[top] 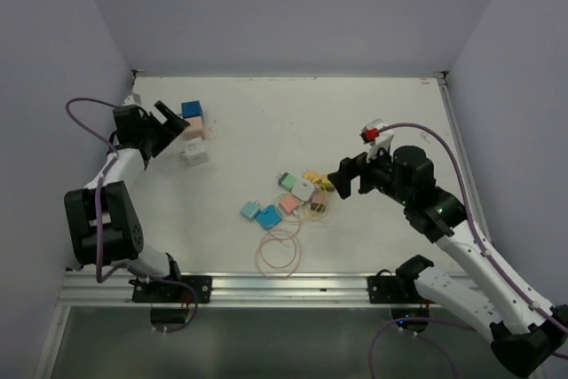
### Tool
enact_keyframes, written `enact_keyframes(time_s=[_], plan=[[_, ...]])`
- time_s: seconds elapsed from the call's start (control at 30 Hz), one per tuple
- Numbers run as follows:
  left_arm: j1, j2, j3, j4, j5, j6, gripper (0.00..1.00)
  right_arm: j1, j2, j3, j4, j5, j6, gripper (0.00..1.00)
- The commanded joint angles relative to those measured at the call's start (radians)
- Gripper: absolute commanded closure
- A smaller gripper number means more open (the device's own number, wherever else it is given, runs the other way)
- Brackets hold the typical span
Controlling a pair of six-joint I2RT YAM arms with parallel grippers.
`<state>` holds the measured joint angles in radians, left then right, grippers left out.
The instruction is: Pull the plug off the socket
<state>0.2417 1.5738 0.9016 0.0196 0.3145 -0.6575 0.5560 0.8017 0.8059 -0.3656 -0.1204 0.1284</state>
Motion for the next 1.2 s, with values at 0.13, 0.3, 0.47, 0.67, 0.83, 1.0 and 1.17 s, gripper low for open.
enact_keyframes(time_s=[0.13,0.3,0.47,0.67,0.83,1.0,1.17], plan=[[0.005,-0.323,0.172,-0.340,-0.127,0.186,0.00,0.001,-0.102,0.134,-0.140,0.232,-0.009,0.01],[0.002,-0.551,0.299,-0.525,-0.161,0.248,0.00,0.001,-0.157,0.240,-0.252,0.376,0.000,0.01],[-0.051,-0.731,0.417,-0.633,-0.270,0.311,0.00,0.001,-0.254,0.311,-0.328,0.487,-0.013,0.01],[-0.169,-0.911,0.482,-0.753,-0.473,0.364,0.00,0.001,-0.357,0.332,-0.394,0.597,-0.013,0.01],[-0.223,-1.026,0.425,-0.791,-0.615,0.369,0.00,0.001,-0.478,0.308,-0.397,0.653,-0.006,0.01],[-0.275,-1.075,0.387,-0.826,-0.701,0.363,0.00,0.001,-0.587,0.254,-0.377,0.682,-0.004,0.01],[-0.289,-1.080,0.372,-0.836,-0.735,0.345,0.00,0.001,-0.641,0.216,-0.404,0.720,0.016,0.01]])
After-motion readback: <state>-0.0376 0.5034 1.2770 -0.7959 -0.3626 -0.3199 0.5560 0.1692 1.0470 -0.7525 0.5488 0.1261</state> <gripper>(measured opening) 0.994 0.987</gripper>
